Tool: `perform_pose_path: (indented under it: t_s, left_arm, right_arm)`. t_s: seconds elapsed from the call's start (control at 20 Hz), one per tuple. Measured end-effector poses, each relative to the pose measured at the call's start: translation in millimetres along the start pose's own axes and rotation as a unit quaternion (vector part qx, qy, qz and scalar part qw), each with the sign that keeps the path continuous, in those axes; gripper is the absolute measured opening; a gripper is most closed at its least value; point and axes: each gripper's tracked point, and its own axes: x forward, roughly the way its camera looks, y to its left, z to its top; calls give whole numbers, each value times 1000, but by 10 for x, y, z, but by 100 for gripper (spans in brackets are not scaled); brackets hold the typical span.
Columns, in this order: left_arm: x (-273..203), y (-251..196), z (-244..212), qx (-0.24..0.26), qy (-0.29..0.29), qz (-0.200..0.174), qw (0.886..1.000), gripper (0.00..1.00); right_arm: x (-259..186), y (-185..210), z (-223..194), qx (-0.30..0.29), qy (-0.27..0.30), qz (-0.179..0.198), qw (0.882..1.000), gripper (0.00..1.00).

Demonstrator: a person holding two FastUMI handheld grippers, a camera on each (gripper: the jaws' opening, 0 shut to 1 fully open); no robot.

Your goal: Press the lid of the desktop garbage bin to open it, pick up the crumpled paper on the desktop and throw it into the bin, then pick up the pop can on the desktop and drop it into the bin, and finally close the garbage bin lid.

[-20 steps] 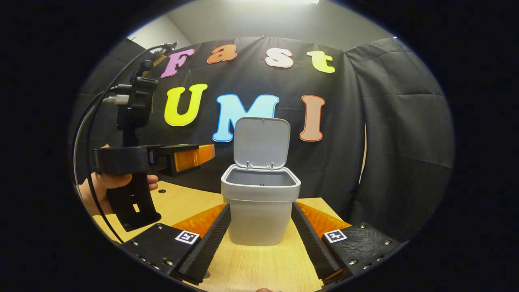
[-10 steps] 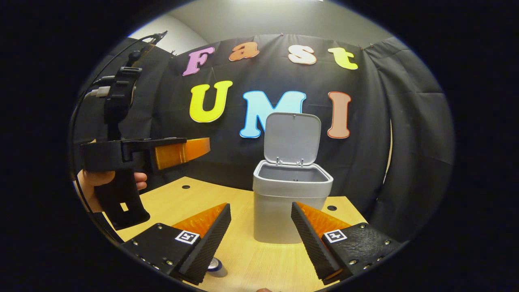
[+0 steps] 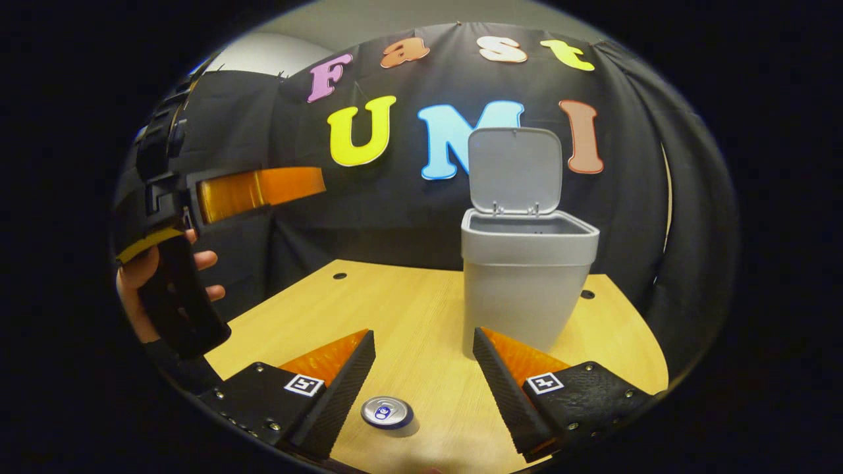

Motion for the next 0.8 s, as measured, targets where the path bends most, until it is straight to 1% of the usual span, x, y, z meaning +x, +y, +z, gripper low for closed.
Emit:
perform_pose_path:
  t_s: [0.15, 0.4, 0.55, 0.65, 0.8]
  left_arm:
    - [-150, 93, -98, 1, 5, 6, 1000, 95]
    - [-269, 267, -233, -18, 15, 18, 1000, 95]
    - [-278, 360, -264, -5, 19, 26, 999, 94]
    - [-278, 392, -254, 9, 18, 29, 999, 94]
    - [-277, 366, -275, 5, 20, 25, 999, 94]
  right_arm:
    - [86, 147, -226, -12, 37, 18, 999, 96]
    - [207, 324, -570, -19, 101, 51, 993, 96]
    - [273, 314, -792, -30, 140, 45, 989, 96]
    - [304, 338, -930, -31, 170, 50, 984, 96]
    - [307, 348, -1123, -29, 207, 56, 976, 96]
